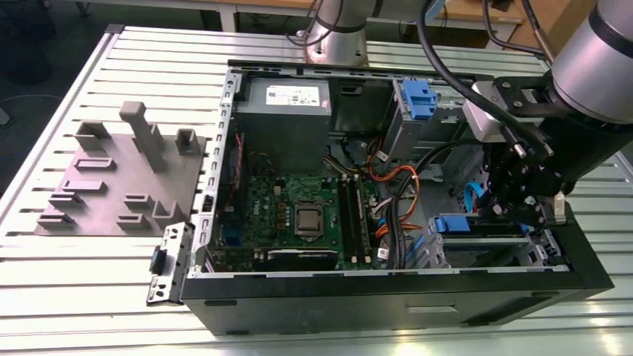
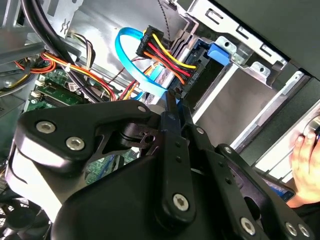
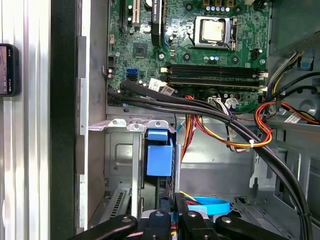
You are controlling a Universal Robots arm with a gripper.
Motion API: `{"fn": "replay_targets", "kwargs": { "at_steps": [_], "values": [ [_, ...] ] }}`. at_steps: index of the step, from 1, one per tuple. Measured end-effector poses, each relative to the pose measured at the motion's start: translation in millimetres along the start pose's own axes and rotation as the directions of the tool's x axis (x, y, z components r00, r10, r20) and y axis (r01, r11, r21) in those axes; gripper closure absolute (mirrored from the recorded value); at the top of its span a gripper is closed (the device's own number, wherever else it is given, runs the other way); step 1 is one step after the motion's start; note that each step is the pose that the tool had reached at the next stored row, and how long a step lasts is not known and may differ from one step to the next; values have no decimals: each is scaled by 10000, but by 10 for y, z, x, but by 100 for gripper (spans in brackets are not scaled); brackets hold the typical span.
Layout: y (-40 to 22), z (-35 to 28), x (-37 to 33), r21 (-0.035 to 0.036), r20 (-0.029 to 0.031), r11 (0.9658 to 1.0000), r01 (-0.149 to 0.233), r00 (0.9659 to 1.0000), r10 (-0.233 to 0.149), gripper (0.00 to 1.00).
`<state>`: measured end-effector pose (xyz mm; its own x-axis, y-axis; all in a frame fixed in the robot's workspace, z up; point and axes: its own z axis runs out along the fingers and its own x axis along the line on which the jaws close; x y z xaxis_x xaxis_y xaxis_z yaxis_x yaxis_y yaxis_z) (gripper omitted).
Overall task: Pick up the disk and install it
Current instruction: 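Insert the second disk wire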
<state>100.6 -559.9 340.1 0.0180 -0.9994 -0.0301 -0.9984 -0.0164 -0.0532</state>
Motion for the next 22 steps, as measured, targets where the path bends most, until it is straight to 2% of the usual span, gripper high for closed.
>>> {"fn": "replay_targets", "kwargs": {
  "at_steps": [22],
  "values": [
    [-2, 17, 36, 0, -2, 10000, 1, 10000, -1, 84]
  ]
}}
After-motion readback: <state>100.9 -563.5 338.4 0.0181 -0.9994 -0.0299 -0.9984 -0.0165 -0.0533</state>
